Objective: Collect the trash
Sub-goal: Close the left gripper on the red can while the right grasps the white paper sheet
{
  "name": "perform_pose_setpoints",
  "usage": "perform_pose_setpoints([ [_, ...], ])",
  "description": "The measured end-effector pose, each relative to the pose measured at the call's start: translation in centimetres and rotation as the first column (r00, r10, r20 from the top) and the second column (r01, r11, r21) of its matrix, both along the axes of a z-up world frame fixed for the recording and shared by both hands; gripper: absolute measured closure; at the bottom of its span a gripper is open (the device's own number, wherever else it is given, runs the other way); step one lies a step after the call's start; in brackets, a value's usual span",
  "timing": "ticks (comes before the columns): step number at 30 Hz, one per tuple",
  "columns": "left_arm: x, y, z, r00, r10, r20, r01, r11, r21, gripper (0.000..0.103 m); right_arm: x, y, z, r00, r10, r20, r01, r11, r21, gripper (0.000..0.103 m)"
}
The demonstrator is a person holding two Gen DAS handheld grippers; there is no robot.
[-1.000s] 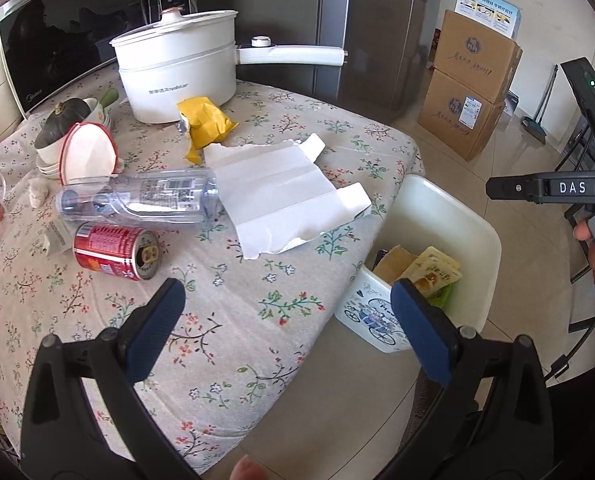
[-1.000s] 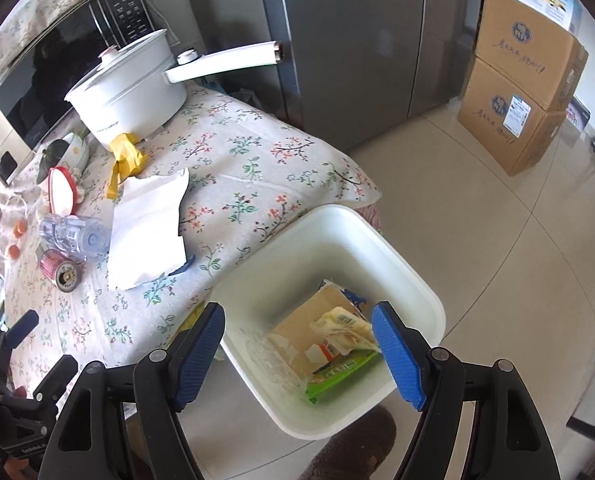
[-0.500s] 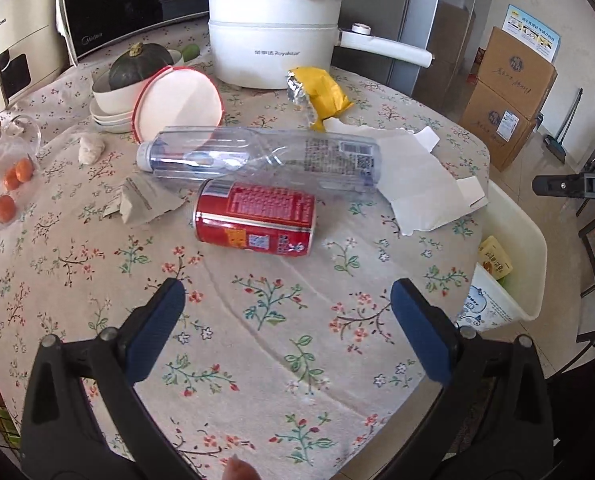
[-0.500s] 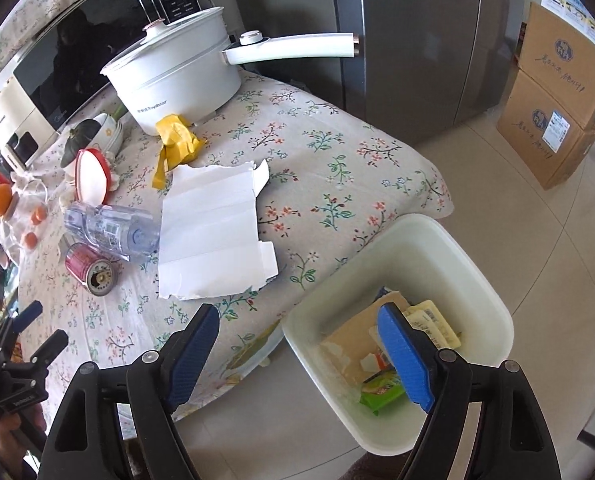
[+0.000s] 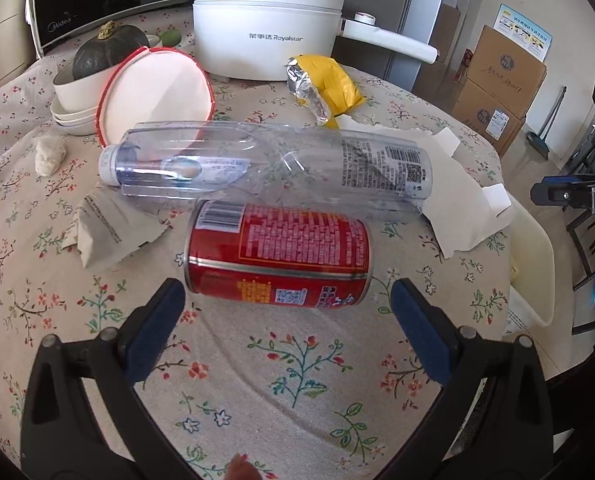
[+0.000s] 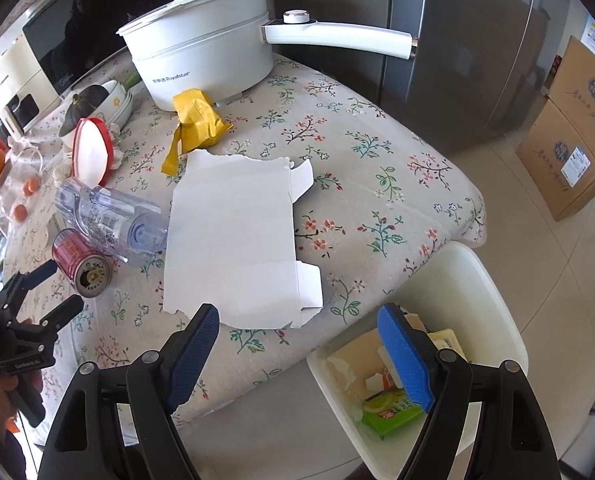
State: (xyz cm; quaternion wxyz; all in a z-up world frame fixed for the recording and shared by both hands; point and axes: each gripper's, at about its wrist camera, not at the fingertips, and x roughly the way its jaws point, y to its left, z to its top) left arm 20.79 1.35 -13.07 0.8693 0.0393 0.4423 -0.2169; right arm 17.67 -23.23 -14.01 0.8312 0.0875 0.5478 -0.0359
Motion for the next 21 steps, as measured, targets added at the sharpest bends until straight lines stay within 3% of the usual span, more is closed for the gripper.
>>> perform_pose_setpoints([
  [10,1.6,0.3,-0.5,0.998,0.047,-0.034,-0.049,0.997,-0.056,0.001,0.8,-0.3,-1.3,0.999,-0.036,-0.031,0.038,0.998,0.04,0.02],
  [12,1.4,-0.1,-0.3,0.999,0.03,-0.025,-0.031,0.998,-0.058,0.003,0.8,-0.2,-1.6,0.999,-0.033,-0.039,0.034,0.999,0.028,0.02],
  [14,1.2,-0.5,-0.2,1.0,0.016,-0.022,-0.017,0.998,-0.053,0.013,0.9,-0.3,-1.9,0.998,-0.036,-0.044,0.037,0.999,0.021,0.02],
  [21,0.3,-0.7,0.2,0.997,0.054,-0.061,-0.056,0.998,-0.03,0.013,1.5,-1.0,-3.2,0.997,-0.076,-0.032,0.077,0.995,0.056,0.02],
])
